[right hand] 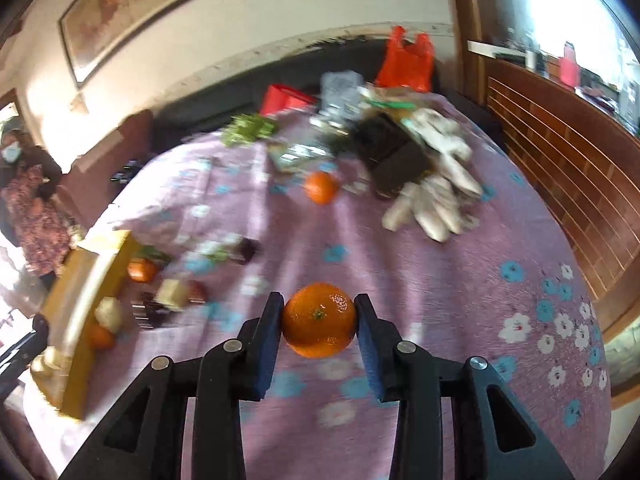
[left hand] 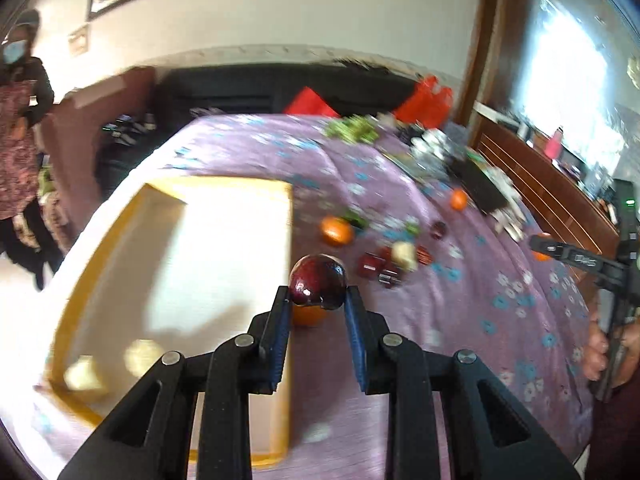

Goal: Organize fruits
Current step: 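Carry the mandarin and plum over the box and release both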

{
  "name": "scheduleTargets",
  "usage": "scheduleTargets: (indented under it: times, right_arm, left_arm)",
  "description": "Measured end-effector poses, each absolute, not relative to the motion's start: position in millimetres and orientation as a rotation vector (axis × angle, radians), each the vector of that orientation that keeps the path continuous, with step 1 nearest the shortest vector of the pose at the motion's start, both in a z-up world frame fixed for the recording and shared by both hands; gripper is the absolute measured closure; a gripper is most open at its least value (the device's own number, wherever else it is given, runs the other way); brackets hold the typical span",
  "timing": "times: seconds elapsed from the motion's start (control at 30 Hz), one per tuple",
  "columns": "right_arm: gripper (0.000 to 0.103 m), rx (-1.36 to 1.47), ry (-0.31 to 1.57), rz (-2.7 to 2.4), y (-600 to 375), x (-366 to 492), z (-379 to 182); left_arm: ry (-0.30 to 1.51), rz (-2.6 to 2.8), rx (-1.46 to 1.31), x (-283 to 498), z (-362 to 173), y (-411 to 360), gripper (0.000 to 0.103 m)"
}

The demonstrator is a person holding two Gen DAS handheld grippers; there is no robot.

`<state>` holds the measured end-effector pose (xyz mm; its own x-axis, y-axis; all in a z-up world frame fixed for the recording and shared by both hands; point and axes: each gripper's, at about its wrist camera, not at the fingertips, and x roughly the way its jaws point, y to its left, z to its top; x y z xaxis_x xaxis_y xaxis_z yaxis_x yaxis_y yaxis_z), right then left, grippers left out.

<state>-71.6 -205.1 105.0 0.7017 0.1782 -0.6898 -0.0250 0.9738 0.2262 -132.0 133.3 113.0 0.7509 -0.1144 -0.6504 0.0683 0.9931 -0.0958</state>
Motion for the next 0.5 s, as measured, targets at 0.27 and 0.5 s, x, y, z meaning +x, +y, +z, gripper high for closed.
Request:
scheduleTargets:
  times: [0.27,0.5]
  right_arm:
    - [0.063,0.071,0.698,0.358,-80.5,-92.1,184.1]
    - [0.063,0.023,0.78,0.592,41.4,-77.8,180.3]
  left_arm:
    - [0.662,0.047,-0.093,-145.0,145.5,221.9,0.077]
    - [0.742,0.106,-0.125,-113.2,124.3,276.6,0.077]
